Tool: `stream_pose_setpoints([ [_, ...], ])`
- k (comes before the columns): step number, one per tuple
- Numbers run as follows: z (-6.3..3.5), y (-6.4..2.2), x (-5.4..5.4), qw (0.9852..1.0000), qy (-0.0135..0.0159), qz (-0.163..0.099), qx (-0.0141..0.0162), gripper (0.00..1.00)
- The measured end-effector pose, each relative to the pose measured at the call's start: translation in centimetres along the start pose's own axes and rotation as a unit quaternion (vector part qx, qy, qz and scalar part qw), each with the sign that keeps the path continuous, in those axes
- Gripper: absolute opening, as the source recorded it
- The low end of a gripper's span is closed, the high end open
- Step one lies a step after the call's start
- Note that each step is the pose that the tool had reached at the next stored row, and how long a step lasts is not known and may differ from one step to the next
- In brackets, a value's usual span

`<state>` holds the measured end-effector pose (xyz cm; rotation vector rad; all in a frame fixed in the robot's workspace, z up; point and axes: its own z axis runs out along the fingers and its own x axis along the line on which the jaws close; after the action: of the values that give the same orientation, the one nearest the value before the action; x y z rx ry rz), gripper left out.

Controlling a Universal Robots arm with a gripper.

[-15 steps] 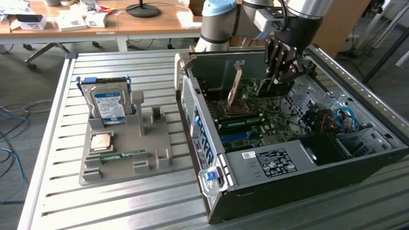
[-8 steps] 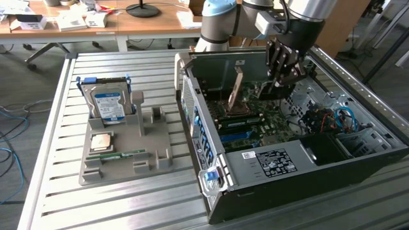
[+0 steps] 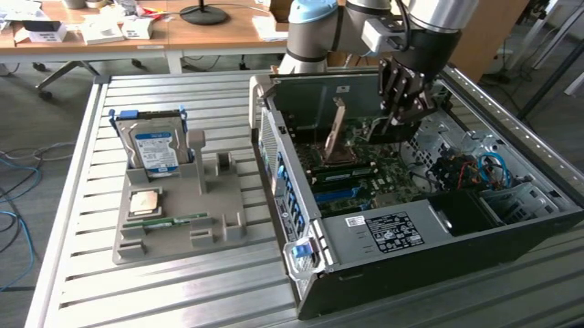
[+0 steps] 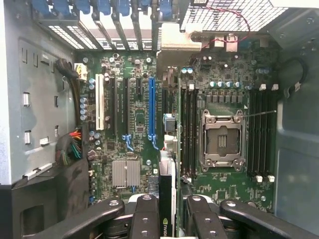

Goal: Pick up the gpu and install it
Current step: 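Insert the gpu into the slot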

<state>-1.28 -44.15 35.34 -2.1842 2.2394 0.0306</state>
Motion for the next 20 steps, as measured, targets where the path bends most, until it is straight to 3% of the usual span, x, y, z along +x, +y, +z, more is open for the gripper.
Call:
stream_pose_setpoints([
  [20,2.17,0.76,0.1,1.0,-0.0001,-0.001,0.0002,0.26],
])
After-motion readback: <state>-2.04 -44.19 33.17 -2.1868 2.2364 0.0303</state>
